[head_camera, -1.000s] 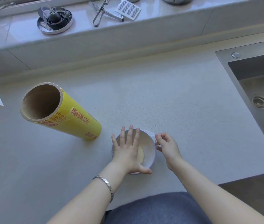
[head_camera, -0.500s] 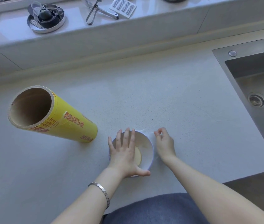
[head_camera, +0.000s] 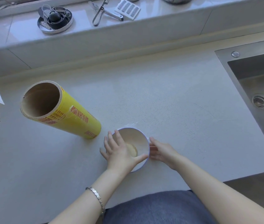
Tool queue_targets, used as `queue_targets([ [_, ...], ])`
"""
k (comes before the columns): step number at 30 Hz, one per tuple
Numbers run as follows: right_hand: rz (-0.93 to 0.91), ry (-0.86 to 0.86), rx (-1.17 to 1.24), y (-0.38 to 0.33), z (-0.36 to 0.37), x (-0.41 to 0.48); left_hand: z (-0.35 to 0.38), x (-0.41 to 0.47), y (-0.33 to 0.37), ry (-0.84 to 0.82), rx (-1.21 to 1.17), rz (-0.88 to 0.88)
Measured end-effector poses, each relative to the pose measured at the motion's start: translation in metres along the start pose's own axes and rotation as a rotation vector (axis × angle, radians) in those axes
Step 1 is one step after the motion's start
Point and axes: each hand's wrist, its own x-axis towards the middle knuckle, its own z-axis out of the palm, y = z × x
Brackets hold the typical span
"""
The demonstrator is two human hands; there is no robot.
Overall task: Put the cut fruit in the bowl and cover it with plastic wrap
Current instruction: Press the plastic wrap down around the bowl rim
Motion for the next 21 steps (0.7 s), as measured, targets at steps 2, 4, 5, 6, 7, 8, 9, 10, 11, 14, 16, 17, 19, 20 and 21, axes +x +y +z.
queue_targets([
  [2,-0.049,0.005,0.045,-0.005,0.01,0.004,-0.005,0.003,-0.007,-0.025,0.162,0.204],
  [4,-0.085,0.054,0.12,-0.01,0.014,0.009,-0.01,0.007,-0.009,-0.103,0.326,0.401],
  [5,-0.091,0.071,0.159,-0.011,0.014,0.01,-0.01,0.01,-0.009,-0.138,0.385,0.461],
  [6,-0.09,0.075,0.179,-0.012,0.014,0.01,-0.009,0.013,-0.007,-0.163,0.428,0.494],
  [7,-0.094,0.072,0.172,-0.013,0.014,0.011,-0.007,0.016,-0.005,-0.178,0.457,0.507],
  [8,-0.11,0.079,0.14,-0.014,0.015,0.012,-0.005,0.018,-0.002,-0.184,0.47,0.503],
  [9,-0.139,0.098,0.103,-0.016,0.016,0.012,-0.002,0.02,0.0,-0.182,0.464,0.488],
  [10,-0.179,0.137,0.067,-0.019,0.018,0.013,-0.001,0.022,0.001,-0.174,0.442,0.466],
  [11,-0.218,0.193,0.031,-0.023,0.019,0.014,0.0,0.024,0.003,-0.164,0.416,0.446],
  [14,-0.289,0.354,-0.083,-0.03,0.022,0.019,-0.001,0.029,0.005,-0.159,0.376,0.425],
  [16,-0.304,0.404,-0.117,-0.033,0.024,0.022,-0.005,0.033,0.001,-0.196,0.396,0.431],
  [17,-0.308,0.419,-0.149,-0.034,0.024,0.023,-0.006,0.034,-0.001,-0.216,0.411,0.433],
  [19,-0.328,0.427,-0.215,-0.036,0.025,0.02,-0.009,0.034,-0.004,-0.243,0.424,0.424],
  [20,-0.36,0.426,-0.235,-0.036,0.024,0.017,-0.01,0.034,-0.004,-0.246,0.425,0.419],
  [21,-0.404,0.422,-0.256,-0.037,0.024,0.015,-0.01,0.034,-0.003,-0.247,0.424,0.414],
])
